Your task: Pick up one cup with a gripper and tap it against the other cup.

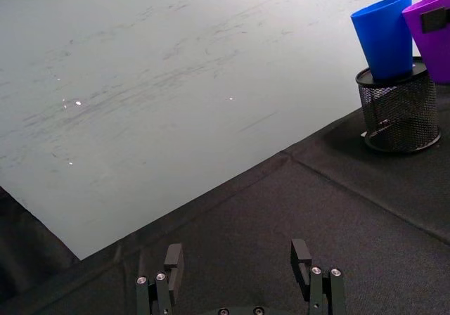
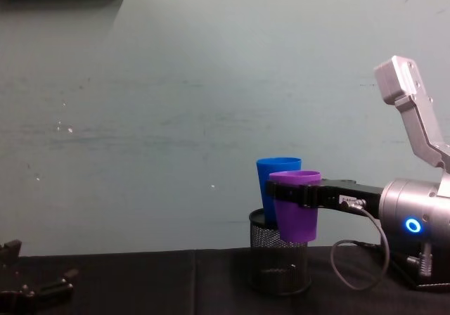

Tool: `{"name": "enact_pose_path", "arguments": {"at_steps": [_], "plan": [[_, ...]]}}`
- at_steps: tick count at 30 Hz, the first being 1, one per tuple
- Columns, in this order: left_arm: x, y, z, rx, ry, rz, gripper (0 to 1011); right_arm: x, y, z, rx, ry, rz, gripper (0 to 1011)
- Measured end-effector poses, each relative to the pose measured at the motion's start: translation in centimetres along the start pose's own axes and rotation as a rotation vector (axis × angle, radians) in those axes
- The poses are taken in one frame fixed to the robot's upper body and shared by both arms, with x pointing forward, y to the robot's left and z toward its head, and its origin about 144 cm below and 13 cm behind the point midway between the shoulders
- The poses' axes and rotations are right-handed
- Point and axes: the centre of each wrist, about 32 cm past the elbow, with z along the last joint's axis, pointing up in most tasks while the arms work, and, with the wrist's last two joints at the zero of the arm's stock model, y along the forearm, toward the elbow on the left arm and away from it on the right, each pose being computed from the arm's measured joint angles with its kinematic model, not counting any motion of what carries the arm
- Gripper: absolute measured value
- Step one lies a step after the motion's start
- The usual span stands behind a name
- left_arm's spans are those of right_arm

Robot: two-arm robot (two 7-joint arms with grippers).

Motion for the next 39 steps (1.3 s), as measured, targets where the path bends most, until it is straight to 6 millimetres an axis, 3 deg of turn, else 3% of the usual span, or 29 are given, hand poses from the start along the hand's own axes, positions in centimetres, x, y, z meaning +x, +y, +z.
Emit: {"name": "enact_pose_path", "arguments": {"at_steps": [39], "plan": [[0.0,0.0,0.0,0.0,0.0,0.0,1000,0.0,0.0,0.0,0.0,0.0,0.0,743]]}}
